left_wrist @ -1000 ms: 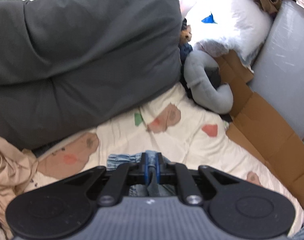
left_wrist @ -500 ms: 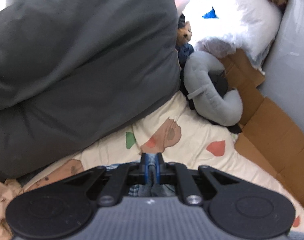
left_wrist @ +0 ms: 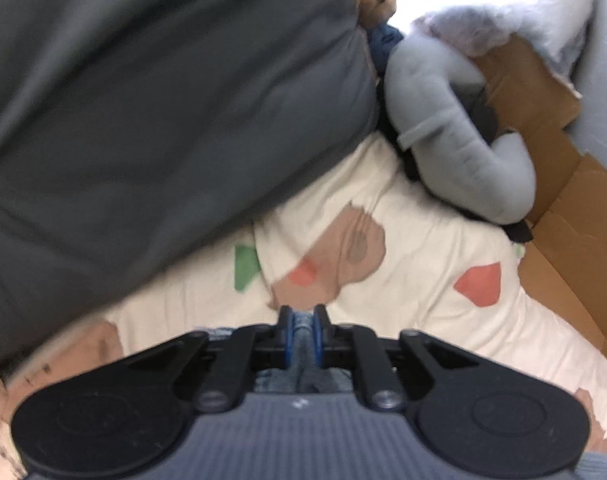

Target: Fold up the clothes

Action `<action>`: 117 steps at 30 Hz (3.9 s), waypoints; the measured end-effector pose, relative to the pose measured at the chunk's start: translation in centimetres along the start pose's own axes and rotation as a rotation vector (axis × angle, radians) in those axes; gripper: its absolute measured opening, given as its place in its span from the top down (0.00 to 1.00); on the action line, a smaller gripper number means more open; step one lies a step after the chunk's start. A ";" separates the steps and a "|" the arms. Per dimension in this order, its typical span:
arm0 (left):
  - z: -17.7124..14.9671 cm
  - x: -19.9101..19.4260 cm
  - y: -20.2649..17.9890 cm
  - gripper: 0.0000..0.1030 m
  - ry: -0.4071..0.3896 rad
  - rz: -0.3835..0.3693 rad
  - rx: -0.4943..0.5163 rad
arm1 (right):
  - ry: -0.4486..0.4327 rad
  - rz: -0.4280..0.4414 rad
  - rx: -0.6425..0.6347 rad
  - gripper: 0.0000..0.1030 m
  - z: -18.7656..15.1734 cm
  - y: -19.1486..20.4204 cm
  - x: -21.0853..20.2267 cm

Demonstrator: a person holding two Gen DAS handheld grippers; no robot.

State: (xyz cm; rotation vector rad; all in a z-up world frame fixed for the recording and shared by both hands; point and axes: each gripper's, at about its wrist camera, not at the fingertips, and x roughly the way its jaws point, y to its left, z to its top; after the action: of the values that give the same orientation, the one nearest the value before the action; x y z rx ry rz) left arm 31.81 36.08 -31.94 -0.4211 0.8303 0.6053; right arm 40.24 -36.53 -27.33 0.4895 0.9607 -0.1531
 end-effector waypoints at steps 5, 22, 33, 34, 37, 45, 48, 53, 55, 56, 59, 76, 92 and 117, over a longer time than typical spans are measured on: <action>-0.7 0.0 -0.4 0.81 0.016 -0.010 0.040 | -0.007 0.032 -0.036 0.80 -1.2 1.6 0.1; -4.4 -9.5 4.7 0.57 0.104 -0.068 0.075 | 0.023 0.183 -0.235 0.54 -4.2 5.8 -6.6; -7.2 -18.0 9.3 0.55 0.113 -0.049 0.062 | 0.021 0.244 -0.307 0.52 -5.1 7.0 -12.9; -7.4 -18.7 9.6 0.54 0.114 -0.047 0.066 | 0.020 0.249 -0.323 0.50 -5.2 7.1 -13.5; -8.1 -20.6 10.4 0.52 0.117 -0.045 0.070 | 0.023 0.274 -0.339 0.48 -5.6 7.4 -14.5; -10.7 -24.8 12.8 0.51 0.134 -0.028 0.049 | 0.045 0.318 -0.375 0.47 -6.9 8.5 -15.6; -11.8 -26.0 13.5 0.51 0.144 -0.019 0.030 | 0.055 0.336 -0.380 0.47 -7.3 9.0 -16.1; -14.2 -27.2 14.4 0.51 0.172 0.008 0.010 | 0.071 0.364 -0.415 0.43 -7.6 10.4 -17.2; -15.4 -27.3 14.9 0.51 0.192 0.018 -0.011 | 0.074 0.383 -0.430 0.40 -7.8 11.0 -17.5; -16.0 -27.2 15.1 0.51 0.201 0.025 -0.021 | 0.075 0.392 -0.442 0.39 -7.9 11.3 -17.5; -17.5 -26.8 15.8 0.51 0.221 0.050 -0.043 | 0.083 0.412 -0.468 0.38 -8.3 12.3 -17.2; -22.4 -22.8 20.2 0.69 0.202 0.088 -0.155 | 0.205 0.462 -0.659 0.37 -17.4 19.4 -8.5; -22.4 -15.6 22.9 0.69 0.143 0.124 -0.176 | 0.352 0.478 -0.829 0.37 -26.3 20.1 -5.6; -18.7 -14.8 20.4 0.59 0.081 0.110 0.067 | 0.402 0.431 -0.841 0.37 -27.3 17.8 -4.3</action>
State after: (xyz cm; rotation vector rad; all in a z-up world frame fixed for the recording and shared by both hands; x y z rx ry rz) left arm 0.54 36.03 -34.04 -0.3420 0.9534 0.6639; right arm 23.43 -8.52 -30.87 -0.0723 1.1808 0.7418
